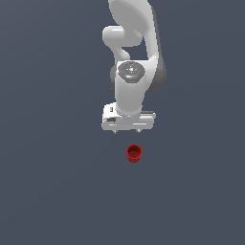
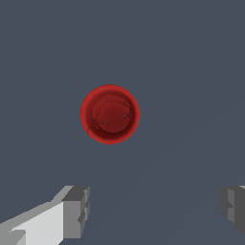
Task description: Pick up the object and move it to a goal position.
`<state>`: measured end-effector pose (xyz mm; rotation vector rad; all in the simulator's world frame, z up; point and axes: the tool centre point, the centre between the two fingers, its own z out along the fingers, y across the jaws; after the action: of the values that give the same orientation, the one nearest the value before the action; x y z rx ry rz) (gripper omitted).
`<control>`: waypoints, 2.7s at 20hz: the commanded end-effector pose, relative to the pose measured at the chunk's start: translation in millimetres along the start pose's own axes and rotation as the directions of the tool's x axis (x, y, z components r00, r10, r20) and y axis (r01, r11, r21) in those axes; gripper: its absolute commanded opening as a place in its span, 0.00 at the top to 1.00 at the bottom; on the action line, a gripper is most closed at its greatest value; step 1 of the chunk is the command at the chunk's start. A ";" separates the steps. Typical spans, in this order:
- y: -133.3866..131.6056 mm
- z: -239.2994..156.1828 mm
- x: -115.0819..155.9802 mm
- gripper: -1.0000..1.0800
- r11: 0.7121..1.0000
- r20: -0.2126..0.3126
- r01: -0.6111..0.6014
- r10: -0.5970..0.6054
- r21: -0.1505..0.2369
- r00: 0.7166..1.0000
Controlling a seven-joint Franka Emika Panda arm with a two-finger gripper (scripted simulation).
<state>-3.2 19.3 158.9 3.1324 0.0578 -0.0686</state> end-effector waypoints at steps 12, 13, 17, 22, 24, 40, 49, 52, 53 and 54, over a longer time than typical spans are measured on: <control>-40.1 -4.1 6.7 0.04 0.998 -0.013 0.057 -0.057 0.016 0.998; -39.3 -4.0 6.6 0.04 0.998 -0.013 0.056 -0.056 0.016 0.998; -38.1 -3.3 7.0 0.04 0.998 -0.013 0.061 -0.061 0.015 0.998; -38.1 0.4 10.3 0.04 0.995 -0.015 0.101 -0.101 0.012 0.995; -37.8 2.8 12.4 0.04 0.992 -0.016 0.126 -0.126 0.011 0.992; -35.9 39.5 41.7 0.04 0.878 -0.032 0.478 -0.478 -0.011 0.878; -35.2 55.2 52.6 0.04 0.796 -0.037 0.604 -0.605 -0.020 0.796; -35.1 57.7 54.3 0.04 0.782 -0.038 0.623 -0.624 -0.022 0.781; -35.0 58.2 54.6 0.04 0.779 -0.038 0.627 -0.627 -0.022 0.778; -35.0 58.6 54.9 0.04 0.776 -0.038 0.630 -0.630 -0.022 0.775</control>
<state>47.1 55.7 98.4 2.9461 1.0914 -0.0018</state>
